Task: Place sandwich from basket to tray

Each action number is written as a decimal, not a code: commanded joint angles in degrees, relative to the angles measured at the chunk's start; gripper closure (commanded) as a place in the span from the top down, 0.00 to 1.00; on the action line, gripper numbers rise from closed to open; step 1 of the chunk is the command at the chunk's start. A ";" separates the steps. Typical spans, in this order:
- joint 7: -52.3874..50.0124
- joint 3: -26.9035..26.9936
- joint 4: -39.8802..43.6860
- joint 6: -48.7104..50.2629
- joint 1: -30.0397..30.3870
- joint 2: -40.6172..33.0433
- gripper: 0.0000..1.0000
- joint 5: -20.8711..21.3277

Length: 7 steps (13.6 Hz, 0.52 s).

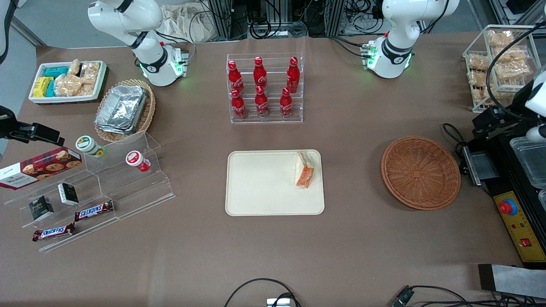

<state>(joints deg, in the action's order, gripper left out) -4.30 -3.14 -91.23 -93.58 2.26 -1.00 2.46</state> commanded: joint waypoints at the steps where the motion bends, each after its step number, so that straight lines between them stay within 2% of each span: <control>1: 0.96 0.86 -2.02 0.24 -0.76 -2.52 1.00 -0.79; 7: 0.79 0.77 -1.76 0.85 -0.76 -2.52 1.00 -3.33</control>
<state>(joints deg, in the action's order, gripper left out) -4.24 -3.13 -91.75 -93.41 2.24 -1.87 0.66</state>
